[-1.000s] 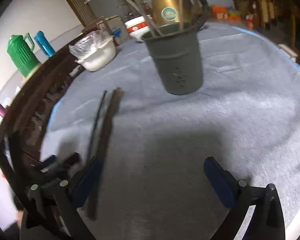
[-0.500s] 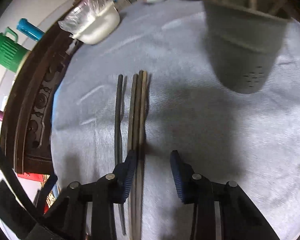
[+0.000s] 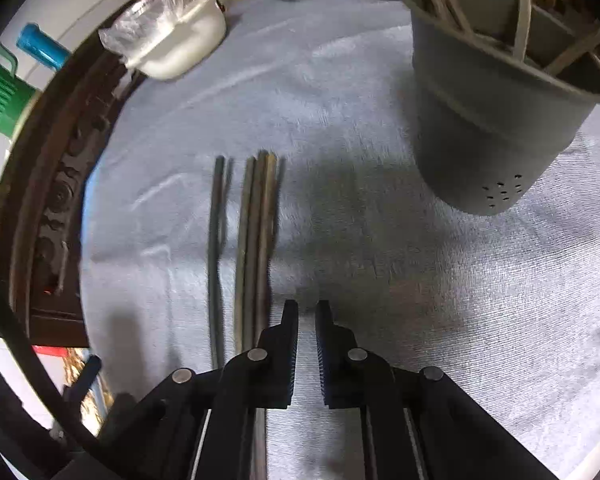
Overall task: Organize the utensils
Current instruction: 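Lower the right tool onto the chopstick row and grasp one dark chopstick, then grasp another dark chopstick with the left tool while the right tool holds its own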
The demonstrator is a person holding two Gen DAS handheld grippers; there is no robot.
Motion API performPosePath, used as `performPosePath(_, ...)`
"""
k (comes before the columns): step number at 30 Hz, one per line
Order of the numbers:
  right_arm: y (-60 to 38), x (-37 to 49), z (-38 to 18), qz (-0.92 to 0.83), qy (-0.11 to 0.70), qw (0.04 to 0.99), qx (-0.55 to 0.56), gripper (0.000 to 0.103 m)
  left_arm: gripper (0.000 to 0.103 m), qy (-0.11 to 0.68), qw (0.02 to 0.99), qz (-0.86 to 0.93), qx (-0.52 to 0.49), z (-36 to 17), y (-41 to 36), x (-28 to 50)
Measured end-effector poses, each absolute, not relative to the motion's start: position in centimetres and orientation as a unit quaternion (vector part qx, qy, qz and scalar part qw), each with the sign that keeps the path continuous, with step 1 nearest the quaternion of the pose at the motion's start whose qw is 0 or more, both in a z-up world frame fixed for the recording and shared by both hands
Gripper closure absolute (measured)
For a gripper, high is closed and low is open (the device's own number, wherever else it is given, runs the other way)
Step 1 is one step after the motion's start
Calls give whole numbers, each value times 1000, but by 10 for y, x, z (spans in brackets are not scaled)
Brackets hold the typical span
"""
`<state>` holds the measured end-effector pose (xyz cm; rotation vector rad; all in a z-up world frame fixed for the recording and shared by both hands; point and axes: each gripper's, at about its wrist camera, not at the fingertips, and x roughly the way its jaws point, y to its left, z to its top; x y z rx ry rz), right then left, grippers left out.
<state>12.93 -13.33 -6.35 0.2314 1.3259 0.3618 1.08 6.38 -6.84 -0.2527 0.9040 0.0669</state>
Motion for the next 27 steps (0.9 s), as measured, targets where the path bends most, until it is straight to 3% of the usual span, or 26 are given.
performPosePath(7,-118,138,-68,191,613,754,139,89,0,439,891,41,-112,-69,62,12)
performPosePath(19,-102,137,-70,201,627,750,72,93,0,450,886,29,-110,-66,60,19)
performPosePath(27,-124,148,-71,191,664,722,38,91,0,491,860,4,-137,-60,59,52)
